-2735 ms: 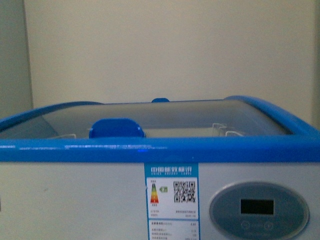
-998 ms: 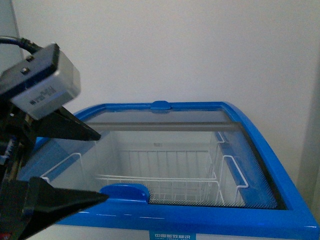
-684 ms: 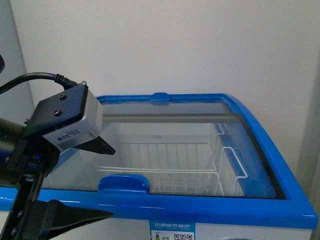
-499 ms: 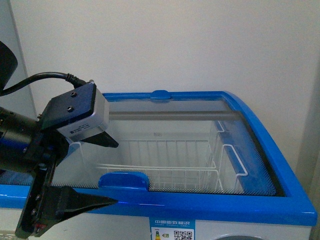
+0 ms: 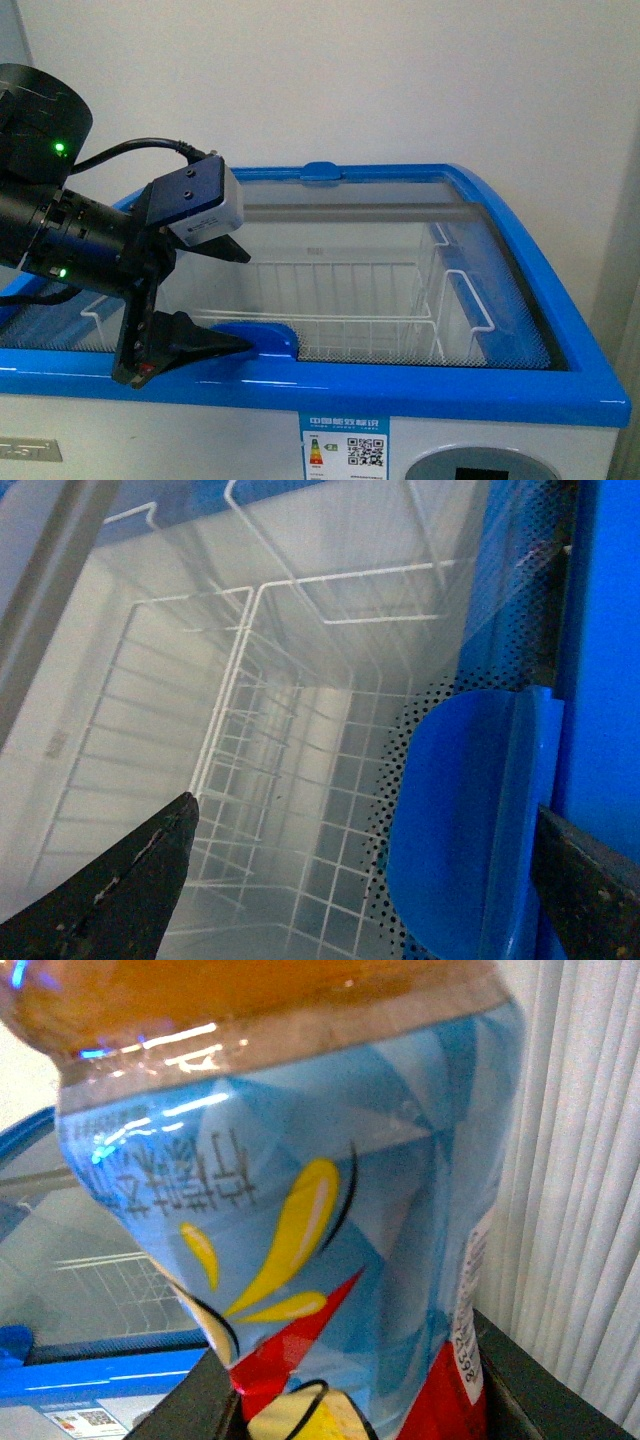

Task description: Put drink in fridge

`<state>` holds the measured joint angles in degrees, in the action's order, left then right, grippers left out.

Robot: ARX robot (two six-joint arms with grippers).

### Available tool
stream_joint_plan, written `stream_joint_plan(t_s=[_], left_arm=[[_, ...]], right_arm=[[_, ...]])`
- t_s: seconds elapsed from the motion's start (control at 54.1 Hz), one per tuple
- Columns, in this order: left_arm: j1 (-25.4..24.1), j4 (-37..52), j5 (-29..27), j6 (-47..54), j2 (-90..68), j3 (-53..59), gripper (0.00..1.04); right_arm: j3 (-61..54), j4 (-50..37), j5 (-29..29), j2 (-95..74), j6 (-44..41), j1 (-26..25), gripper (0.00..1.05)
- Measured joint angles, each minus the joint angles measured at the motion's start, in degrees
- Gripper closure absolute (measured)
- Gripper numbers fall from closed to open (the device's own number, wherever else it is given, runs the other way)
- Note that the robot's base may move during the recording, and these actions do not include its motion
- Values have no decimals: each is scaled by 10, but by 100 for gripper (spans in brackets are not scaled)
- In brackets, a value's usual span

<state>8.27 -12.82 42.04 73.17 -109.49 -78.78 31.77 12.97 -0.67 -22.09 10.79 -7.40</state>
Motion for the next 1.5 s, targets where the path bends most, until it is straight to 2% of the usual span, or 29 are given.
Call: stream_joint_plan(t_s=[0.166,0.647,0.721,0.887,0.998,1.127,1.331,1.497], left_arm=[[8,-5,12,-13,-63,-76,8],[22,-76,-68,-10,-237,-406,8],[26,-69,-96,-8,-272,-469,8],[30,1,-207,8,-369,-620,8],[30,14,-214,10,-367,-610,8],[29,47,-224,11,-333,-545,8],[20,119,-223,-44,-231,-352,8],[2,207,-220,-173,-82,-124,8]], right_arm=[[0,0,0,0,0,0,64],[0,0,0,0,0,0,64],[0,0,0,0,0,0,64],[0,0,-2,0,0,0,64],[0,0,-2,0,0,0,64],[0,0,1,0,0,0,64],[0,0,-2,0,0,0,64],[0,0,0,0,0,0,64]])
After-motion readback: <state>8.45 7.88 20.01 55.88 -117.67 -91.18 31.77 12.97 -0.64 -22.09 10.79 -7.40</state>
